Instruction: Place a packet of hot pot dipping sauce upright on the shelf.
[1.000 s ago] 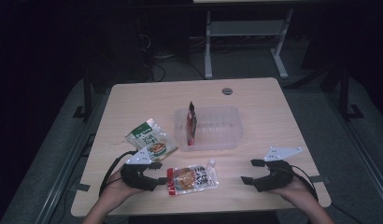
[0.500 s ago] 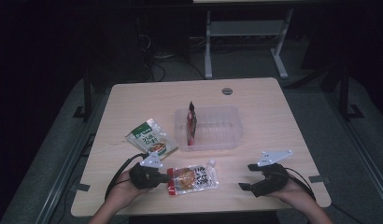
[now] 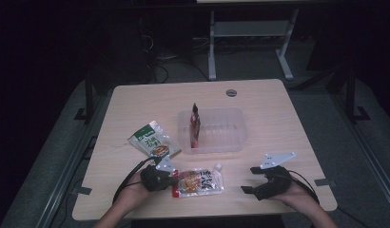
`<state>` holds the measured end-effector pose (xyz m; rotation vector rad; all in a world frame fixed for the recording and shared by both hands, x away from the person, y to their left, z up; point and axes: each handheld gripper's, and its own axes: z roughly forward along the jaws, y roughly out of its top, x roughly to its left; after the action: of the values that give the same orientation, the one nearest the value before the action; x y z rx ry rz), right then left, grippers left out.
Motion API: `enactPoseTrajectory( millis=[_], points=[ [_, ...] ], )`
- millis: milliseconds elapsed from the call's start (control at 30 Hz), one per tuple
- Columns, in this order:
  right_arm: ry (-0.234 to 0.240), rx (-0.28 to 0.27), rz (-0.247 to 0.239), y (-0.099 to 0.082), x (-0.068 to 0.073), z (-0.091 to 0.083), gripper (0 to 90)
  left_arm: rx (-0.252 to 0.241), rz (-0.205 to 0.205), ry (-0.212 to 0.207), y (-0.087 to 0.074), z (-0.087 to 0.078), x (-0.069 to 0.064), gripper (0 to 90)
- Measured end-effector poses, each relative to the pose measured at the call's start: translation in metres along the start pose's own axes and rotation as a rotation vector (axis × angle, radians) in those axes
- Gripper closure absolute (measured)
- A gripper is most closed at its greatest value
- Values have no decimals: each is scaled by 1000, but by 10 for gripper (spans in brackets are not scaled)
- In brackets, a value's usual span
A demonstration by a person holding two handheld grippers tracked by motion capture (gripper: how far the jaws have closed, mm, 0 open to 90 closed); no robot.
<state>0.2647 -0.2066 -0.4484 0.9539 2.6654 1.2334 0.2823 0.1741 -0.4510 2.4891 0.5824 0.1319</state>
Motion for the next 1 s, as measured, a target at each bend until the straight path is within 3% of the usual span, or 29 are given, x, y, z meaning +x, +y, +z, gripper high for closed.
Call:
enactPoseTrajectory(
  millis=[233,267,300,333,433,500,600,633,767,1000],
  points=[
    [32,19,14,11,5,14,179,8,27,20,4,-2,-2,898],
    [34,17,8,13,5,15,179,-36,7,8,8,-7,-1,898],
    [34,17,8,13,5,15,179,-36,7,8,8,-7,-1,898],
    [47,15,11,17,6,19,179,-70,4,-2,12,-9,-2,898],
    [49,13,13,21,7,23,175,-88,8,-23,18,-6,-5,898],
    [55,14,12,24,8,27,173,-80,30,-32,24,0,-7,898],
    [62,26,12,28,10,33,168,-82,27,-34,28,6,-9,899],
    [62,26,12,28,10,33,168,-64,48,-33,30,8,-7,899],
    [66,36,10,33,12,42,168,-61,44,-35,30,13,-9,899],
    [89,74,-11,42,18,63,163,-10,57,-17,33,22,-13,900]
  ],
)
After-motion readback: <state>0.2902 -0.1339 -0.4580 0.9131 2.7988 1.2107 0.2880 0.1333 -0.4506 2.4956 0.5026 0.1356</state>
